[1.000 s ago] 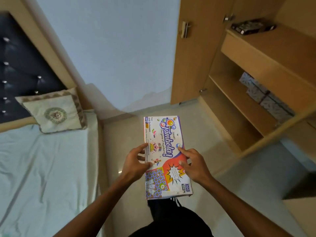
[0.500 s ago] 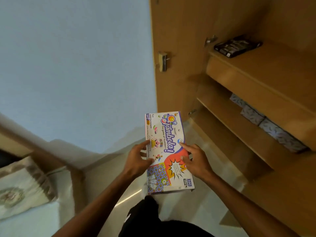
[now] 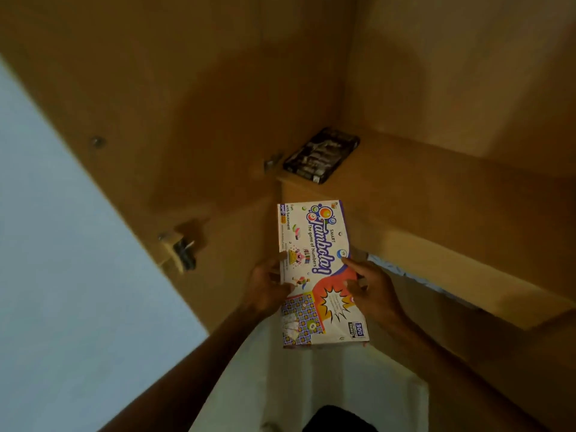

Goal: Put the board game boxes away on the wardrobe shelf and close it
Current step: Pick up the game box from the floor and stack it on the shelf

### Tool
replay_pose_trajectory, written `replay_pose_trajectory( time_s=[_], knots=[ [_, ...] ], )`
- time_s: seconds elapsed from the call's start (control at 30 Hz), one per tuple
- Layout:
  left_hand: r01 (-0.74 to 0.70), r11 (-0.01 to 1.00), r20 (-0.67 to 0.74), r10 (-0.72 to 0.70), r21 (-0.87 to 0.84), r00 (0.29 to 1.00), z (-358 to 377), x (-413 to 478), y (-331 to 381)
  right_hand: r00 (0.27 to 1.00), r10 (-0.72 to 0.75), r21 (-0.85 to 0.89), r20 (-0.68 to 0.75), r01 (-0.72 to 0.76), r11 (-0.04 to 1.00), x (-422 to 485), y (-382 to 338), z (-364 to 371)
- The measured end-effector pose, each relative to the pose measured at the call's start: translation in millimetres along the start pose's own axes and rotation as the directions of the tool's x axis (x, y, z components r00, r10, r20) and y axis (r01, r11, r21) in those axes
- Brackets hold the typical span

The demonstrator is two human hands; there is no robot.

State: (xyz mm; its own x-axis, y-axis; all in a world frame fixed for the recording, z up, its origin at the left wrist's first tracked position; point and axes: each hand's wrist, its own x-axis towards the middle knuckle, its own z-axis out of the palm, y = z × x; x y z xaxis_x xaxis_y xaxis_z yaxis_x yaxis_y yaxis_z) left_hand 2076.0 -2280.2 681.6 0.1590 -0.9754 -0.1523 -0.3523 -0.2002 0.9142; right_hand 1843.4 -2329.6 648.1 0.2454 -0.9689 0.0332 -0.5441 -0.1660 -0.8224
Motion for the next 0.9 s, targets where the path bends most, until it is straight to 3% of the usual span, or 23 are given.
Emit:
replay_pose_trajectory(
  time_s=[0.2, 0.4, 0.5, 0.57, 0.67, 0.83, 0.9],
  knots=[
    [-0.068, 0.998, 0.078, 0.066, 0.018, 0.995, 7, 166, 53, 0.984, 0.043, 0.034, -0.173, -0.038, 0.999, 134, 3, -35],
    [-0.075, 0.997, 0.061, 0.073, 0.029, 0.995, 20, 316, 92, 0.984, 0.052, 0.099, -0.168, -0.036, 0.994, 281, 24, -67],
    [-0.001, 1.000, 0.218, 0.002, -0.003, 0.976, 20, 375, 107, 0.980, 0.090, 0.107, -0.180, -0.072, 0.992, 346, 33, -76],
    [0.035, 0.995, 0.374, -0.069, 0.097, 0.925, 18, 408, 109, 0.984, 0.108, 0.084, -0.145, -0.096, 0.992, 382, 39, -84],
    [-0.129, 0.923, 0.491, -0.072, 0.363, 0.868, 13, 437, 110, 0.990, 0.106, 0.046, -0.092, -0.102, 0.994, 420, 43, -92],
    [-0.330, 0.843, 0.337, 0.191, 0.425, 0.922, -2, 460, 117, 0.992, 0.096, 0.061, -0.085, -0.091, 0.994, 441, 52, -91],
    [-0.360, 0.804, 0.387, 0.177, 0.473, 0.905, -5, 458, 118, 0.992, 0.090, 0.074, -0.087, -0.084, 0.994, 441, 58, -91]
  ],
)
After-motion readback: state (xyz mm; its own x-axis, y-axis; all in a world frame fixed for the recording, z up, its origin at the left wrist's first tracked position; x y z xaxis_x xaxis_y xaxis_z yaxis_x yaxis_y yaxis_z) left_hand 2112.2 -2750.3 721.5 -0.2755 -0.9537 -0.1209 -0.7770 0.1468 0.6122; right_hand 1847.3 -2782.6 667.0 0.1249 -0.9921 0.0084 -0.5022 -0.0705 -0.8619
